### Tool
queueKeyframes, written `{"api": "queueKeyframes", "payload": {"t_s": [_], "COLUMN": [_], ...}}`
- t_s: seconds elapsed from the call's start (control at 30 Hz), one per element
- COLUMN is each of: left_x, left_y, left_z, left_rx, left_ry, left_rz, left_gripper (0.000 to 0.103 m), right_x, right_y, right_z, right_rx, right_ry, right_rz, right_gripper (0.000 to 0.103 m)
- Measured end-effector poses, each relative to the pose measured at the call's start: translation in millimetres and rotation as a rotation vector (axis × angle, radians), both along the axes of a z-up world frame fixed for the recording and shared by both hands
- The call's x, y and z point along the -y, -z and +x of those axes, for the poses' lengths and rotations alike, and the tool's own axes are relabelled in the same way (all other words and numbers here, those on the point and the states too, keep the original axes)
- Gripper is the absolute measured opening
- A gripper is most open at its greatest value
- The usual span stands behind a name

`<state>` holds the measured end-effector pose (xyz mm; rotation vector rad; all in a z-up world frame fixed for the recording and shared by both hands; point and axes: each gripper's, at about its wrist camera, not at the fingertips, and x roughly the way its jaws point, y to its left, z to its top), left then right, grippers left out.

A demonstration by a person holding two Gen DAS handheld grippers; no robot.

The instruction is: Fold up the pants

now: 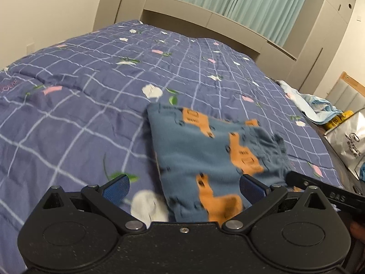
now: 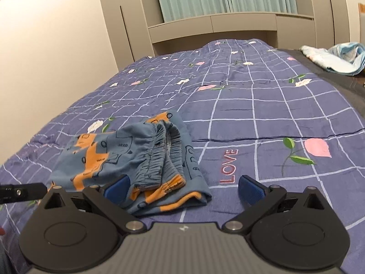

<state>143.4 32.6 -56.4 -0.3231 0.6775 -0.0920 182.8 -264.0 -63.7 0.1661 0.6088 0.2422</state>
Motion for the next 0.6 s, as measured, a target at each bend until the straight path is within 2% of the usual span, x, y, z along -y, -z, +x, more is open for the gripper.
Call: {"api": "queueKeyframes", "payload": {"t_s": [0.13, 0.37, 0.6], "left_x": [-4, 2, 13], "left_y": [1, 5, 15], "left_z": [19, 50, 63], "left_rx": [-0.014, -0.031, -0.056], "left_ry": [-0.024, -0.006, 0.033], "left_rz": [-0.01, -0.005, -0.038], "left_gripper": [0.102, 0.102, 0.102], "right_x": [2, 7, -1], "right_y": [-2, -10, 4], "right_z": [11, 49, 79], "right_rx": [-0.001, -0.008, -0.06], "right_ry": [-0.025, -0.111, -0.189], "right_rz": [0.025, 0.113, 0.143], "right_gripper": [0.103, 0.103, 0.103]}}
